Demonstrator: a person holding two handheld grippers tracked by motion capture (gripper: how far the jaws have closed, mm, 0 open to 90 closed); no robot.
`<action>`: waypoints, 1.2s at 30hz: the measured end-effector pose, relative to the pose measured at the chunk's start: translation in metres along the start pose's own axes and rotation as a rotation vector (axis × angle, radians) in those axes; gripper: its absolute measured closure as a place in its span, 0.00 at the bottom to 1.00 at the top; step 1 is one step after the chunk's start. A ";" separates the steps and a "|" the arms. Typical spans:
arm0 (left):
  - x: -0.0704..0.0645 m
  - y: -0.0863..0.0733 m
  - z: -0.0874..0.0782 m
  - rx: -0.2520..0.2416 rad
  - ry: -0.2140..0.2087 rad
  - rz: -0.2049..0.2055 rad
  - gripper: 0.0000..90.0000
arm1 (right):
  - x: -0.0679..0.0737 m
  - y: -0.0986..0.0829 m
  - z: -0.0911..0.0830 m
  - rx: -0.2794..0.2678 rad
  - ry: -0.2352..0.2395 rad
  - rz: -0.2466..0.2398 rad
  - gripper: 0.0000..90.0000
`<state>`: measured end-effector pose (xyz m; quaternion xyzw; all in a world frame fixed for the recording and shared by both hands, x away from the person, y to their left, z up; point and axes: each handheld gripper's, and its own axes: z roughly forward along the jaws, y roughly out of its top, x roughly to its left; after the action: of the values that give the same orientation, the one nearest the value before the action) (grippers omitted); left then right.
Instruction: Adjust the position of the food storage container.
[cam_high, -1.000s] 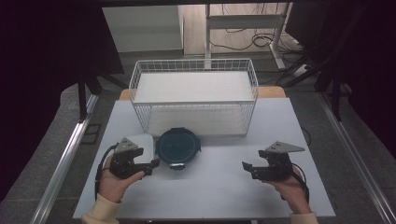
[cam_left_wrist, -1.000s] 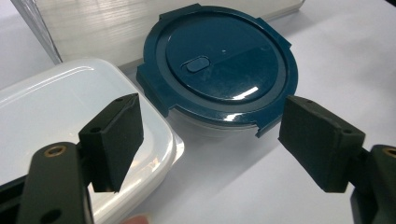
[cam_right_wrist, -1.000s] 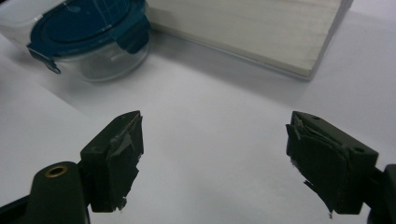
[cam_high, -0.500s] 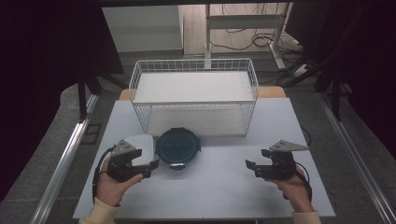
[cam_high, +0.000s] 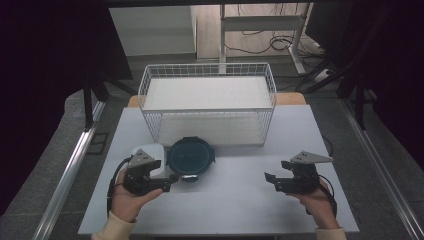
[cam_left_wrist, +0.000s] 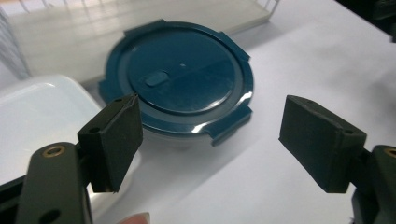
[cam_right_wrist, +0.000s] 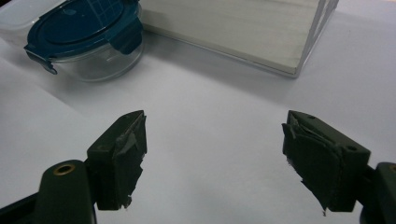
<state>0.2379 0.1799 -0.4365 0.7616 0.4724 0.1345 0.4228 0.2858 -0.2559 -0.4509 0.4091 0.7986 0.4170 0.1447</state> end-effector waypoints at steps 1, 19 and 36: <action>0.000 0.000 0.000 0.004 0.005 0.001 0.23 | -0.001 0.000 0.001 0.003 0.001 0.002 0.24; 0.003 0.034 -0.007 -0.011 0.009 0.038 0.27 | 0.008 0.006 -0.003 -0.001 0.017 -0.044 0.24; 0.025 0.074 0.023 0.036 0.047 0.047 0.43 | 0.008 0.007 -0.007 -0.010 0.010 -0.036 0.23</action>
<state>0.3095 0.1741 -0.3986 0.7765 0.4665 0.1541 0.3946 0.2808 -0.2513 -0.4401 0.3920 0.8045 0.4201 0.1503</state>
